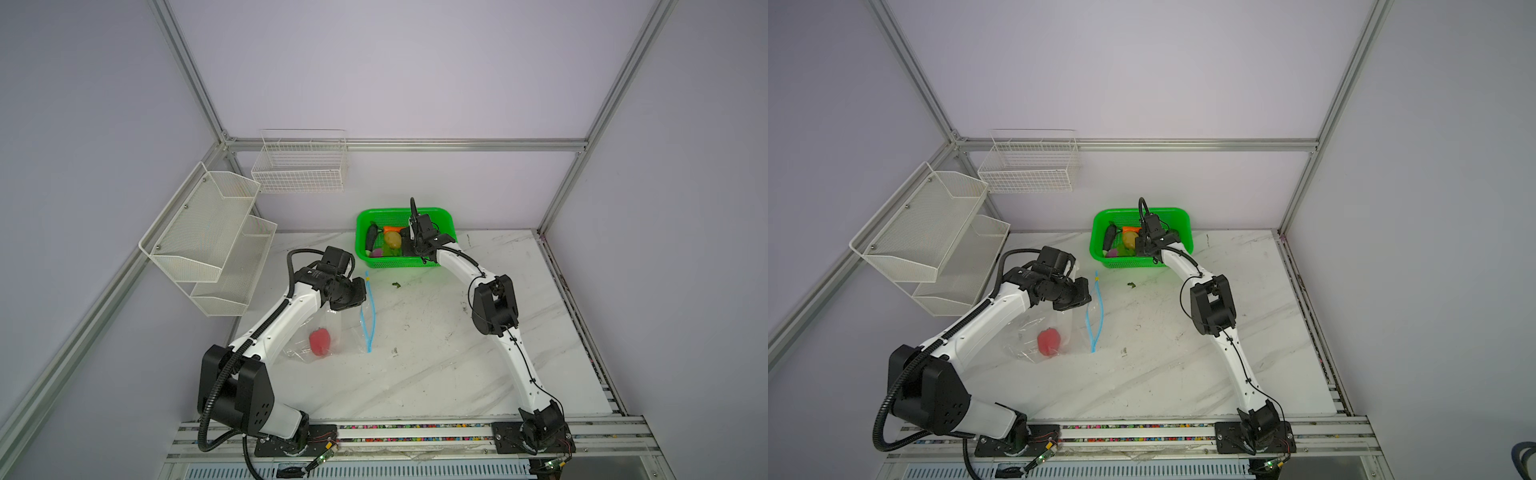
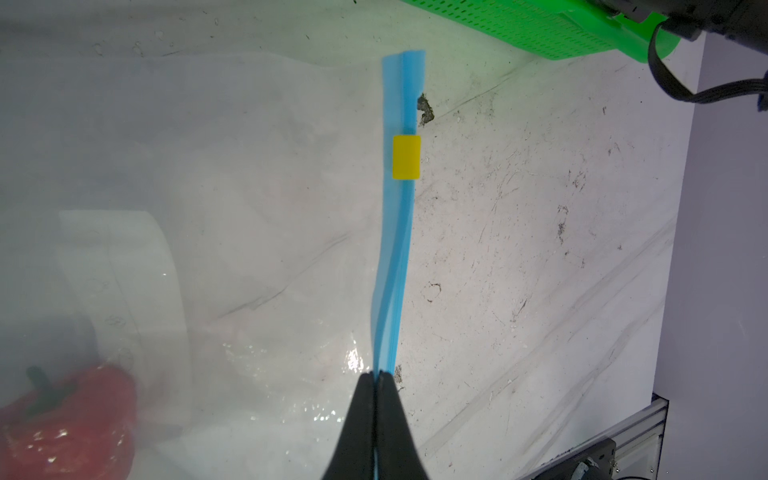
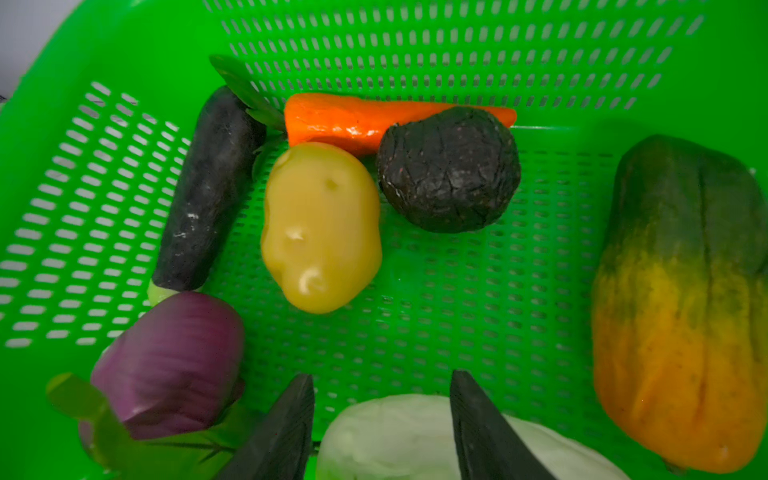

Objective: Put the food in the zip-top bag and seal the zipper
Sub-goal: 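Release the zipper with the right gripper and move it over the green basket, then lower the right gripper into the basket and grasp the dark round vegetable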

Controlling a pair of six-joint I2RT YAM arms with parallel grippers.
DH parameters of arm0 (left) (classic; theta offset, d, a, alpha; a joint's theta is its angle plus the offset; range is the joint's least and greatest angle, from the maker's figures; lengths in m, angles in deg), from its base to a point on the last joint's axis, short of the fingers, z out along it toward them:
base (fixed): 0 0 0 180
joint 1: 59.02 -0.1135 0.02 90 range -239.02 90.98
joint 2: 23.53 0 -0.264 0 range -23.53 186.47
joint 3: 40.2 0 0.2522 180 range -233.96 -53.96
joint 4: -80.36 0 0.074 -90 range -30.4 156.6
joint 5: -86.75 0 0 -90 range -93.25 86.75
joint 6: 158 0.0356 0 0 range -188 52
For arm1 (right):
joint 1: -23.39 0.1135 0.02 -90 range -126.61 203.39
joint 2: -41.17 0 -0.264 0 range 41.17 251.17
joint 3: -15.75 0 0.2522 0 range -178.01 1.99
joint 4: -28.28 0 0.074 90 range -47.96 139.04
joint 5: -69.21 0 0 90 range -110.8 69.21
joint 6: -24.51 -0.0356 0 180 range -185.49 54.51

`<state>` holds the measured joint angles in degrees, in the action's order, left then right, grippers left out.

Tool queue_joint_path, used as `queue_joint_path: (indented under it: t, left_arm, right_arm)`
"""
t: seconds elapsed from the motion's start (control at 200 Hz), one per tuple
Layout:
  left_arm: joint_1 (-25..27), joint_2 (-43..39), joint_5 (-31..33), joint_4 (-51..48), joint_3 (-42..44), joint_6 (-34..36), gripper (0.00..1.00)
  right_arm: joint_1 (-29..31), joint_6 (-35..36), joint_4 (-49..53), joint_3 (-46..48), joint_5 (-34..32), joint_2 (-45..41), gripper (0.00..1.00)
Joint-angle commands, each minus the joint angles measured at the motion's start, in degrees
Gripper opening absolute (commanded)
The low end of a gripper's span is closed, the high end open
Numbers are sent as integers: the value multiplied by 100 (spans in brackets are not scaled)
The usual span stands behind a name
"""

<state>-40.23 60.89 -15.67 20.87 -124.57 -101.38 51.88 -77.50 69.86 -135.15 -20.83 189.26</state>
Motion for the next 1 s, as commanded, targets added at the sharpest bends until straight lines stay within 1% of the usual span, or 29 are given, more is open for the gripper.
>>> queue_joint_path:
  t: [0.0,0.185,0.495,0.78,0.915,0.995]
  left_arm:
    - [10,-49,-54,95,-41,64,0]
    - [11,-53,-59,96,-63,65,0]
    - [11,-179,-31,94,-32,36,0]
    - [11,-206,-38,93,-36,20,0]
    - [11,-220,-38,103,-40,23,0]
    - [18,-219,-63,107,-39,14,0]
  right_arm:
    - [7,224,544,44,-75,-237,55]
    - [5,282,699,393,-88,-469,55]
    - [58,119,429,1350,-19,-1076,54]
    - [319,-7,388,1680,51,-1269,54]
    - [376,-117,304,1931,111,-1355,54]
    - [387,-144,320,1925,134,-1379,54]
